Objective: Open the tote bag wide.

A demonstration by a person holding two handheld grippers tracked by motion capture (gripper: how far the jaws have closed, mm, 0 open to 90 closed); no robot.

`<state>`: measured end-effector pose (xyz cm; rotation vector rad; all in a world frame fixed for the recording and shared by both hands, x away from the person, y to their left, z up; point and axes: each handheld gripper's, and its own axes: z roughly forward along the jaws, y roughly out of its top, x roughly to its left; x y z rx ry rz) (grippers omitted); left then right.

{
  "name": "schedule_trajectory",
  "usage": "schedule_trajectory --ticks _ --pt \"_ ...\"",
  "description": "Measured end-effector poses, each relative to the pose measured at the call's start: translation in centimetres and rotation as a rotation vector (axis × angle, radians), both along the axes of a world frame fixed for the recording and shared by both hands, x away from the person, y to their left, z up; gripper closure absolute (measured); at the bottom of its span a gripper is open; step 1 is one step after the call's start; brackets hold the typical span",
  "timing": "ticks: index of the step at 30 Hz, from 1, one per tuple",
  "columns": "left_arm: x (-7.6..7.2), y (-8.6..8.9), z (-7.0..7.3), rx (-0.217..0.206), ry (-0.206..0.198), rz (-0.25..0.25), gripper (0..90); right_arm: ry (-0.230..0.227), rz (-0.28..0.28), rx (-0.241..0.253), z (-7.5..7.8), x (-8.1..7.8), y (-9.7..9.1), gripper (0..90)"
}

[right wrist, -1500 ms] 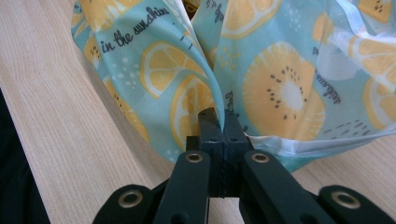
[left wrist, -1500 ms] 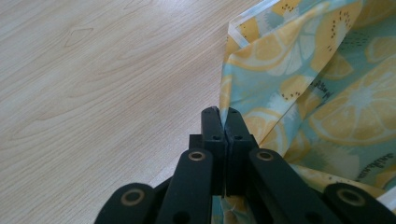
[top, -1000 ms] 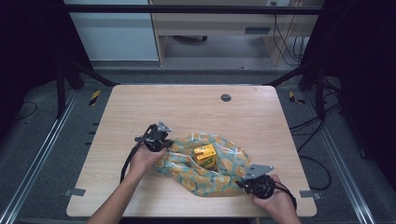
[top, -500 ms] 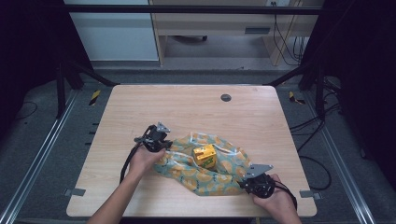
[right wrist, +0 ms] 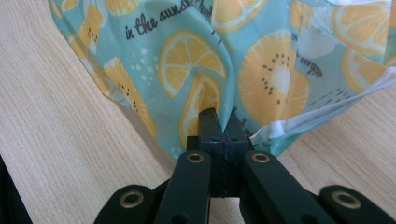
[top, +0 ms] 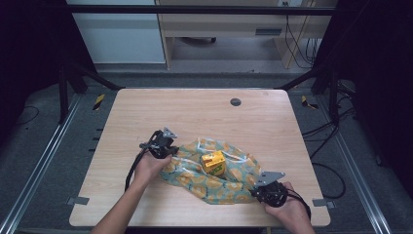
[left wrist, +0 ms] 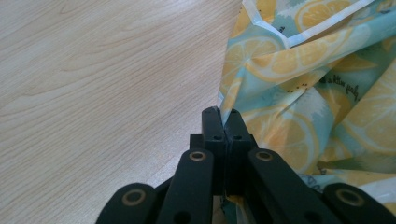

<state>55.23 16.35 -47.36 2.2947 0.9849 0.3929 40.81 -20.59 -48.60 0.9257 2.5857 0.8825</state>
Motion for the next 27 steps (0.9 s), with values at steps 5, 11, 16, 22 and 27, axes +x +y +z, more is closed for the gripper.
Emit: schedule_trajectory --ticks 5,11,16,22,27 --pt "0.0 0.0 0.0 -0.001 -0.011 0.009 90.0 0.002 -0.001 -0.002 0.1 -0.1 -0.1 90.0" --pt "0.2 0.2 -0.1 0.012 -0.007 0.019 90.0 -0.002 -0.009 0.001 0.2 -0.2 -0.2 90.0" --pt "0.1 0.3 0.0 -0.005 0.007 0.003 89.9 -0.012 -0.013 0.018 0.2 -0.2 -0.4 90.0" --pt "-0.4 0.7 1.1 -0.062 -0.022 -0.002 71.6 -0.035 -0.027 0.073 0.4 -0.3 -0.7 68.1" --pt "-1.2 0.5 2.6 -0.094 -0.072 -0.019 56.4 -0.067 -0.040 0.101 1.2 -0.6 -1.0 40.1"
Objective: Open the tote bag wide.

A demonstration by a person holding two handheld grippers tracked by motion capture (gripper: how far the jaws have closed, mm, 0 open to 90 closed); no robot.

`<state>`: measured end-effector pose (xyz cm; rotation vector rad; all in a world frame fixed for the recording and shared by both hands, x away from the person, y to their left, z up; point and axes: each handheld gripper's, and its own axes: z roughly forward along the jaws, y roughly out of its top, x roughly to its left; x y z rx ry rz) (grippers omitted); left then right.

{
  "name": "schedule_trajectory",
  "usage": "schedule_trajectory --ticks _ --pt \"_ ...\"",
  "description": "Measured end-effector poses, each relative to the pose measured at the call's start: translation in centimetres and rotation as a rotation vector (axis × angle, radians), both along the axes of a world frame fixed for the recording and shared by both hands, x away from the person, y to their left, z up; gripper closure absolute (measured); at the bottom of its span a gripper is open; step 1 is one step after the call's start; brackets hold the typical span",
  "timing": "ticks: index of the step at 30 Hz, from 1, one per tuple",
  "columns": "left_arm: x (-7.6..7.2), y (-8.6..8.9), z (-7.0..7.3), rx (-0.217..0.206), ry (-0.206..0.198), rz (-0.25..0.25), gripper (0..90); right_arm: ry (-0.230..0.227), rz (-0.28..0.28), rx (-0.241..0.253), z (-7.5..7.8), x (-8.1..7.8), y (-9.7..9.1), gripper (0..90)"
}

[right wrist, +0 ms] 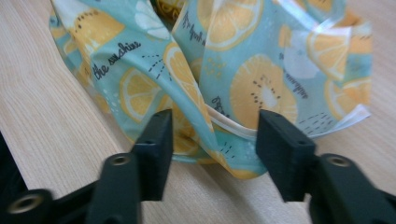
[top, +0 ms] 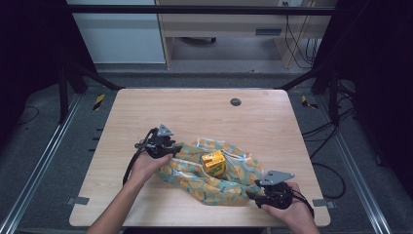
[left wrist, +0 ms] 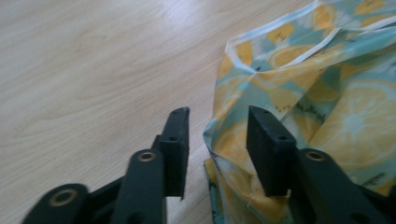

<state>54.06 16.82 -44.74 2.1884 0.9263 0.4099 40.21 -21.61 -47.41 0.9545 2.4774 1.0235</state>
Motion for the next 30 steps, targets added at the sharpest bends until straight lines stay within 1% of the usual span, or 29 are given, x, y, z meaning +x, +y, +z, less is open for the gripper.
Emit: schedule_trajectory --ticks 2,4,6,7,9,11,12,14,16,17,18,19,20,21,22,24,25,26,27,30 --pt "-0.3 -0.1 0.7 -0.019 -0.016 -0.009 54.2 -0.016 -0.003 0.013 0.4 -0.1 -0.2 33.3" --pt "-0.5 -0.1 1.4 -0.029 -0.034 -0.014 52.0 -0.019 -0.003 0.027 1.0 -0.2 -0.4 30.2" --pt "-0.7 -0.1 2.1 -0.044 -0.049 -0.020 49.0 -0.034 -0.004 0.038 1.7 -0.3 -0.7 27.1" --pt "-0.8 -0.1 2.4 -0.050 -0.058 -0.024 49.7 -0.035 0.002 0.041 2.1 -0.3 -0.7 26.5" --pt "-1.1 -0.1 3.2 -0.067 -0.072 -0.032 49.1 -0.051 0.008 0.046 2.8 -0.3 -0.8 25.4" --pt "-1.4 -0.1 3.8 -0.071 -0.080 -0.040 47.3 -0.053 0.010 0.053 3.5 -0.2 -0.7 23.8" --pt "-1.6 -0.1 4.2 -0.076 -0.090 -0.038 46.2 -0.059 0.014 0.057 3.9 -0.1 -0.7 23.4" --pt "-2.2 0.0 4.9 -0.091 -0.103 -0.047 45.3 -0.060 0.018 0.068 4.5 0.4 -0.5 22.2" --pt "-3.0 0.0 5.2 -0.088 -0.115 -0.045 44.0 -0.059 0.026 0.065 5.2 1.0 0.0 19.5" --pt "-3.3 0.1 5.3 -0.086 -0.115 -0.042 42.5 -0.057 0.031 0.067 5.4 1.4 0.3 19.8" --pt "-3.7 0.2 5.4 -0.087 -0.119 -0.038 40.2 -0.059 0.031 0.068 5.6 1.8 0.6 22.0" --pt "-4.0 0.2 5.4 -0.088 -0.125 -0.034 39.7 -0.059 0.032 0.072 5.8 2.2 1.0 25.4" --pt "-4.4 0.3 5.5 -0.080 -0.133 -0.031 39.6 -0.058 0.039 0.069 5.9 2.5 1.3 28.8" --pt "-4.9 0.3 5.4 -0.072 -0.143 -0.025 39.0 -0.061 0.042 0.055 6.0 3.0 1.7 31.5" --pt "-5.3 0.3 5.4 -0.071 -0.150 -0.029 38.0 -0.060 0.034 0.032 6.0 3.7 2.2 34.5" --pt "-6.1 0.3 5.2 -0.065 -0.157 -0.030 36.3 -0.047 0.032 0.014 5.9 4.7 3.0 39.6" --pt "-6.4 0.3 5.1 -0.062 -0.163 -0.028 35.4 -0.043 0.043 0.008 5.7 5.3 3.6 41.1" --pt "-6.7 0.3 4.9 -0.057 -0.162 -0.026 34.6 -0.031 0.055 0.015 5.5 5.8 4.0 42.1" --pt "-6.9 0.3 4.8 -0.052 -0.161 -0.024 33.6 -0.015 0.065 0.012 5.2 6.3 4.6 42.0" --pt "-7.7 0.2 4.3 -0.035 -0.169 -0.028 31.5 0.019 0.082 0.000 4.4 7.0 5.5 41.3"
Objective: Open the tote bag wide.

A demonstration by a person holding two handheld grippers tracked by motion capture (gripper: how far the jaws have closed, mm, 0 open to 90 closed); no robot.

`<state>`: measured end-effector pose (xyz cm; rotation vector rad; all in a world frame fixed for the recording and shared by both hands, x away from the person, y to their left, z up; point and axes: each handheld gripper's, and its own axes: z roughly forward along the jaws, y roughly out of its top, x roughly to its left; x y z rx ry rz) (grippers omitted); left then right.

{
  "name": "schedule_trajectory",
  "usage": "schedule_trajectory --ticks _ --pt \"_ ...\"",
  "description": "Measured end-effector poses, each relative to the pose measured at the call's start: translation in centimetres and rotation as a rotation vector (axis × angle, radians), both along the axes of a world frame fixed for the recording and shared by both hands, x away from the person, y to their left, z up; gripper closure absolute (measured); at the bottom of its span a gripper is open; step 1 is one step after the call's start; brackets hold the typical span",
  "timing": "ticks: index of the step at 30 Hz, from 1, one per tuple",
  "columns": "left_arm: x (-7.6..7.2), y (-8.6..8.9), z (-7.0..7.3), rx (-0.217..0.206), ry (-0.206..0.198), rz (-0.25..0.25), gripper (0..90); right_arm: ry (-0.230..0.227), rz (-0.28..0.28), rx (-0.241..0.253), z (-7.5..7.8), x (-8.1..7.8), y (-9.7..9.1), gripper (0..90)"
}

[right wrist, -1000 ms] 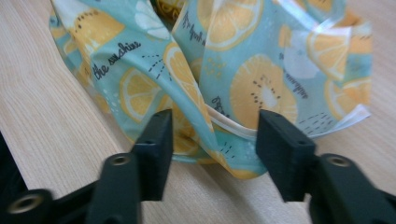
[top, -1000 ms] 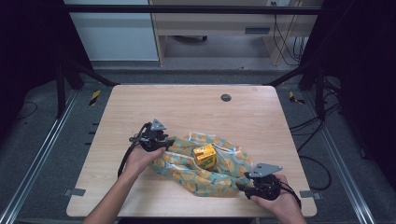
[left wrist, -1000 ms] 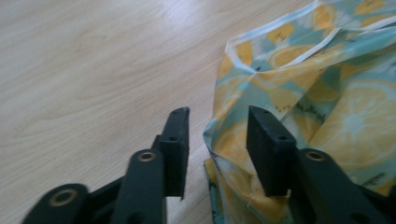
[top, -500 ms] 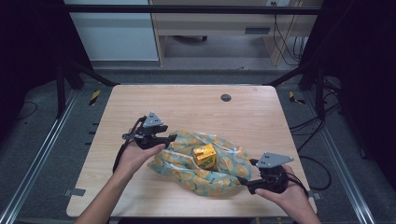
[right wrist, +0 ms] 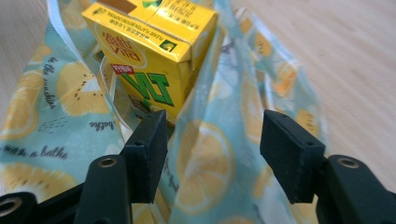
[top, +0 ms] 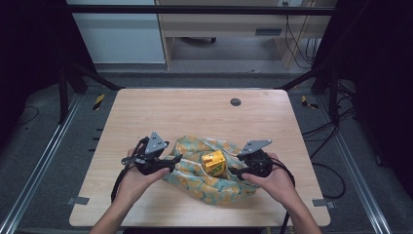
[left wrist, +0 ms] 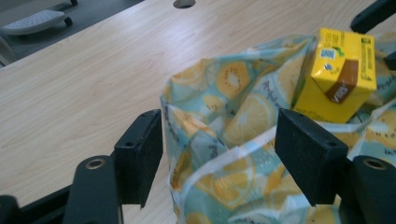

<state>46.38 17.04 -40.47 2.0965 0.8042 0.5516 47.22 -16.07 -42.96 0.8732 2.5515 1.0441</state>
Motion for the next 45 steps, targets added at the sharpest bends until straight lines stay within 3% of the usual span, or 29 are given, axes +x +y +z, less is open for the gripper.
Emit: schedule_trajectory --ticks 3,6,10,12,18,24,29,31,36,40,45 --pt "-0.5 -0.3 -0.5 0.013 -0.006 -0.002 28.5 0.019 0.004 -0.014 -0.7 0.5 0.6 46.0" --pt "-0.8 -0.5 -0.8 0.021 -0.002 -0.009 26.3 0.022 0.004 -0.047 -1.2 0.8 0.8 61.0" --pt "-0.9 -0.9 -1.4 0.037 -0.001 -0.003 24.2 0.012 -0.013 -0.027 -1.0 0.9 0.5 83.2" --pt "-0.7 -1.1 -2.0 0.047 0.006 0.005 23.1 0.000 -0.025 -0.005 -0.8 0.9 0.2 88.6" --pt "0.2 -1.4 -3.6 0.027 0.032 0.091 21.3 -0.001 -0.017 0.024 -1.0 0.4 0.0 89.6" --pt "0.6 -2.7 -5.0 0.044 0.066 0.092 17.5 0.003 -0.008 0.038 -1.1 0.2 0.2 89.7" --pt "0.6 -3.6 -6.2 0.027 0.110 0.096 18.1 -0.003 0.002 0.043 -1.0 0.1 0.4 89.8" --pt "0.4 -3.9 -6.5 0.037 0.107 0.083 29.1 -0.006 0.002 0.044 -1.0 0.1 0.5 89.9" --pt "0.0 -3.5 -7.1 0.005 0.110 0.096 61.4 -0.015 -0.005 0.052 -0.8 0.1 0.3 90.0" --pt "-0.7 -3.0 -7.3 0.005 0.105 0.080 79.6 -0.029 -0.031 0.065 -0.8 0.3 -0.2 90.0" --pt "-1.4 -2.5 -7.1 0.042 0.097 0.049 85.2 -0.045 -0.070 0.060 -0.7 1.0 -0.9 90.0"
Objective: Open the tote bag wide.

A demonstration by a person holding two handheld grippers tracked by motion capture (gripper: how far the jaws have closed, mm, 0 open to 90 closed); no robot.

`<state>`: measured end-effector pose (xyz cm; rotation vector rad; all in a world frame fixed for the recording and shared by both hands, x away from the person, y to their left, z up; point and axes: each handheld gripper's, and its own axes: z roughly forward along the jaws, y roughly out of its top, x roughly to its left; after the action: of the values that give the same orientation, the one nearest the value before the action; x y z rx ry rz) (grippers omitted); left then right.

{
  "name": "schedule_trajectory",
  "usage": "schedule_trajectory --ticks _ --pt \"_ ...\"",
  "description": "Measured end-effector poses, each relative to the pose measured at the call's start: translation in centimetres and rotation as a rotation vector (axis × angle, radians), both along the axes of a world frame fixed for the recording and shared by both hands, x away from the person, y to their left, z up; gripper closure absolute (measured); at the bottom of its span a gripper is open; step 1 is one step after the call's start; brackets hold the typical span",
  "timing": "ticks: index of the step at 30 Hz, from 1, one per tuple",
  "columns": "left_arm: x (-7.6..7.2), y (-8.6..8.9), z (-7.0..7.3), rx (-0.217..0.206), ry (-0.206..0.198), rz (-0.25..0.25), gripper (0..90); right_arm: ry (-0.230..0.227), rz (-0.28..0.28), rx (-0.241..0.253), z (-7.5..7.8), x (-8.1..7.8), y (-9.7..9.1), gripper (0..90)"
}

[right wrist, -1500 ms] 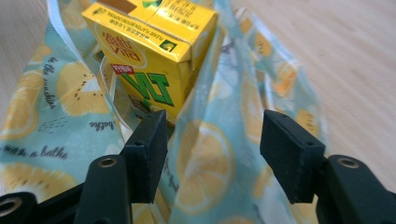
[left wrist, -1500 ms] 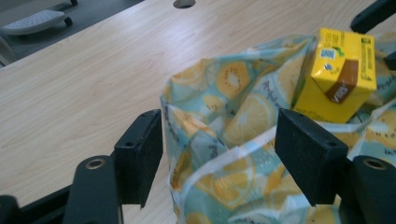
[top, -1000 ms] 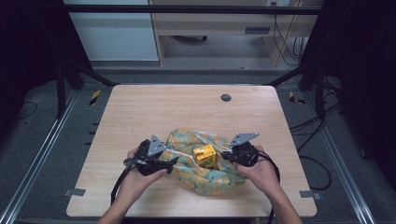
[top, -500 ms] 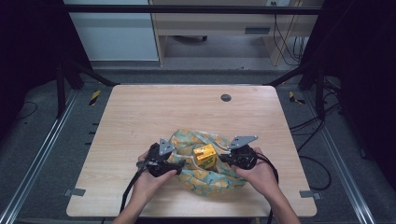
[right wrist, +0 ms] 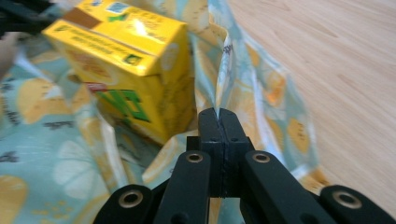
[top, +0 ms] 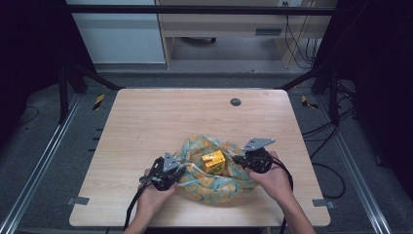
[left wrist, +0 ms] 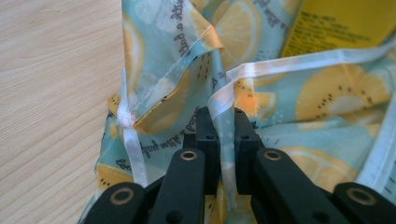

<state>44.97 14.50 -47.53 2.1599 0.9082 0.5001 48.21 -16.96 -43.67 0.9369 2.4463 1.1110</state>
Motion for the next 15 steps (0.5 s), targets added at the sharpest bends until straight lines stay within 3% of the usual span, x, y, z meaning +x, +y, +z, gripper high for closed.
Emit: schedule_trajectory --ticks 7,15 --pt "-0.7 0.6 0.3 0.051 -0.005 -0.035 86.6 -0.007 -0.060 0.008 -0.1 1.6 -1.7 90.0" --pt "-1.3 1.0 -0.1 0.076 0.005 -0.069 86.9 0.007 -0.089 -0.017 -1.2 2.9 -2.6 90.0"
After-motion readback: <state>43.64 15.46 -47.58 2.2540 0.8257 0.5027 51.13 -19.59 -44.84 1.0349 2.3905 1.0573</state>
